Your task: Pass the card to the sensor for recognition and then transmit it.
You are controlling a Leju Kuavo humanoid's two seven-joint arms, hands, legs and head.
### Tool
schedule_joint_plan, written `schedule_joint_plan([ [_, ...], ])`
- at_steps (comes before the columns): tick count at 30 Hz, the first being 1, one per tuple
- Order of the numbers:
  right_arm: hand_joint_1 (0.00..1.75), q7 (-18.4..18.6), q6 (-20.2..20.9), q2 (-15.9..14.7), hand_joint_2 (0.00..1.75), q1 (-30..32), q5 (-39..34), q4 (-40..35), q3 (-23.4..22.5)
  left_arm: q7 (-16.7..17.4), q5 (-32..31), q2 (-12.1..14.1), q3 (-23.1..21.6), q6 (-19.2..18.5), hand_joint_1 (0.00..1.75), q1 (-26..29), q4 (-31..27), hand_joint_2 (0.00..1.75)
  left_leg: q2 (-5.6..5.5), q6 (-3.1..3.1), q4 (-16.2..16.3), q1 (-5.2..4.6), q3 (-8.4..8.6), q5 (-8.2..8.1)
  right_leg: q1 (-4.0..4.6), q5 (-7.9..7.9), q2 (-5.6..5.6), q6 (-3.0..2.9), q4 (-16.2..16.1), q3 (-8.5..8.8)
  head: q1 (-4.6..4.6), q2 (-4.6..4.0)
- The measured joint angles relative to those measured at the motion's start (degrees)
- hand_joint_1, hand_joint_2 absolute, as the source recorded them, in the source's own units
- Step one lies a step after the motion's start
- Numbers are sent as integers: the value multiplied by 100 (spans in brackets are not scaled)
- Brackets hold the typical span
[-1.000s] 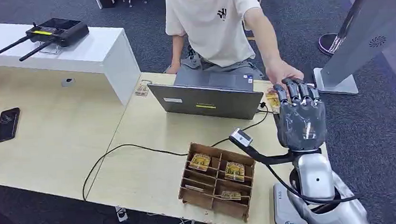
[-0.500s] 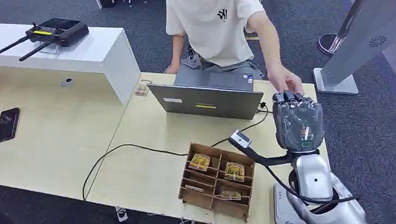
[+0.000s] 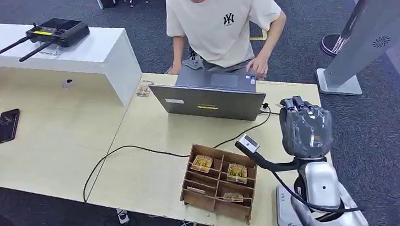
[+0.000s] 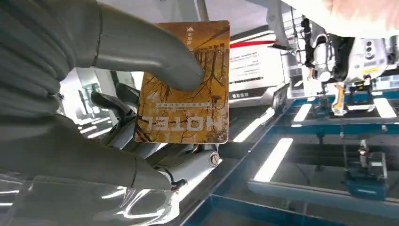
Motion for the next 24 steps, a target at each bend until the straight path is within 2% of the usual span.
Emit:
schedule_joint_plan([
  [5,175,-70,-39,98,175,101,-18,-50,-155,17,9,0,0,0,0,3,-4,0,0,0,0,0,0,0,0,0,0,0,0,0,0,0],
  [8,175,-355,-274,271,175,328,-204,-228,-376,72,35,-15,2,9,0,38,-46,0,0,0,0,0,0,0,0,0,-1,0,0,0,-2,0],
  [10,175,-610,-514,431,175,568,-661,-435,-555,72,83,-37,4,50,0,76,-70,0,-1,0,0,0,0,-1,0,-1,-2,0,0,0,-2,0],
  [13,175,-1081,-1019,772,175,1159,-2149,-932,-848,66,151,-79,68,179,0,192,-131,0,-1,2,0,0,0,-10,0,-13,-1,5,-1,0,-4,0],
  [15,175,-1484,-1391,872,175,1524,-3646,-1166,-946,20,203,-118,161,271,0,284,-192,0,-1,3,-1,1,1,-15,0,-16,-1,8,-2,0,-4,0],
  [19,175,-2318,-1558,962,175,2348,-6542,-1506,-1196,-52,304,-171,431,453,0,475,-271,0,1,2,-1,-1,0,-23,0,-19,2,7,-6,0,-2,0],
  [21,175,-2555,-1489,962,175,2741,-7344,-1624,-1289,-103,319,-188,596,544,0,525,-275,0,-3,5,-1,-2,-4,-25,0,-23,-5,9,-7,1,2,0],
  [24,175,-2597,-1316,959,175,3242,-7908,-1771,-1370,-149,319,-192,843,649,0,595,-275,0,0,5,-1,-2,-4,-25,-1,-23,-2,9,-7,0,-2,0],
])
